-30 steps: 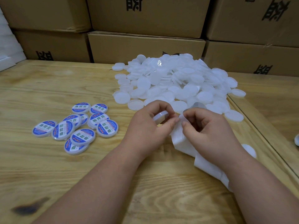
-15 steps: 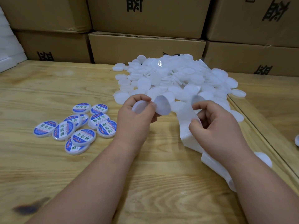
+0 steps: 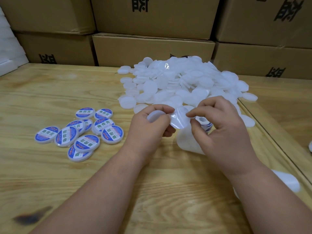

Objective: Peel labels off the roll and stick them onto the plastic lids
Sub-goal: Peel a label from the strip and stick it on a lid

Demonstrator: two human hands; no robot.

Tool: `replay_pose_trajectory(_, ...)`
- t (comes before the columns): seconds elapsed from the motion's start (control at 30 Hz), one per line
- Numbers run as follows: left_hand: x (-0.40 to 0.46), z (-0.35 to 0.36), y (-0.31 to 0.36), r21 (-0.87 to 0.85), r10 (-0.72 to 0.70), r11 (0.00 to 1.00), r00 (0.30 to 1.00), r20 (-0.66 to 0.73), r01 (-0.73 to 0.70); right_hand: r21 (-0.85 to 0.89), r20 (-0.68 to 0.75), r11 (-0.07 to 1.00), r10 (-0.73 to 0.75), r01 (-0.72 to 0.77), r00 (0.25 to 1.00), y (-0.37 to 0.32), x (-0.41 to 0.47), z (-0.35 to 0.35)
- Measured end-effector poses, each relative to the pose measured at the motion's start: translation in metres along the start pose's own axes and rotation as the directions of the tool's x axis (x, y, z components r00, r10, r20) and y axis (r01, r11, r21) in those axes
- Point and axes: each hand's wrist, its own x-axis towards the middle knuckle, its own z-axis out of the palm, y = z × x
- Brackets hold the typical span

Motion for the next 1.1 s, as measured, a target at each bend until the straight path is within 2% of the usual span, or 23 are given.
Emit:
replay_pose_trajectory(0.13, -0.001, 0.0, 0.001, -0.027, -0.024, 0.999, 0.999, 0.031, 0.025, 0.072, 0.016, 0.996, 0.057, -0.058, 0.998, -0.003, -0.001, -0.001)
replay_pose_trajectory(0.3, -0.002, -0.002, 0.003, -0.289, -0.076, 0.951, 0.988, 0.131, 0.112, 0.121, -0.04, 0.989, 0.09, -0.084, 0.995, -0.009, -0.002, -0.001)
replay_pose_trajectory(0.4, 0.0, -0.002, 0.003, -0.345, -0.102, 0.929, 0.989, 0.107, 0.133, 0.223, -0.055, 0.966, 0.149, -0.133, 0.987, -0.014, -0.003, -0.001)
replay_pose_trajectory(0.53, 0.003, -0.001, 0.006, -0.387, -0.149, 0.904, 0.983, 0.111, 0.181, 0.519, 0.089, 0.772, 0.377, -0.366, 0.922, -0.021, -0.002, 0.002)
replay_pose_trajectory(0.63, 0.002, 0.0, 0.007, -0.456, -0.156, 0.861, 0.971, 0.181, 0.224, 0.651, 0.187, 0.612, 0.445, -0.449, 0.876, -0.025, 0.0, 0.004)
replay_pose_trajectory(0.7, 0.001, -0.001, 0.007, -0.494, -0.152, 0.831, 0.959, 0.238, 0.255, 0.643, 0.268, 0.57, 0.458, -0.511, 0.848, -0.026, 0.0, 0.005)
replay_pose_trajectory(0.77, 0.001, -0.001, 0.006, -0.514, -0.151, 0.812, 0.951, 0.271, 0.276, 0.61, 0.299, 0.572, 0.475, -0.548, 0.828, -0.024, 0.0, 0.007)
replay_pose_trajectory(1.1, 0.002, 0.002, 0.003, -0.453, -0.119, 0.856, 0.947, 0.298, 0.25, 0.516, 0.296, 0.608, 0.534, -0.603, 0.792, -0.018, -0.003, 0.009)
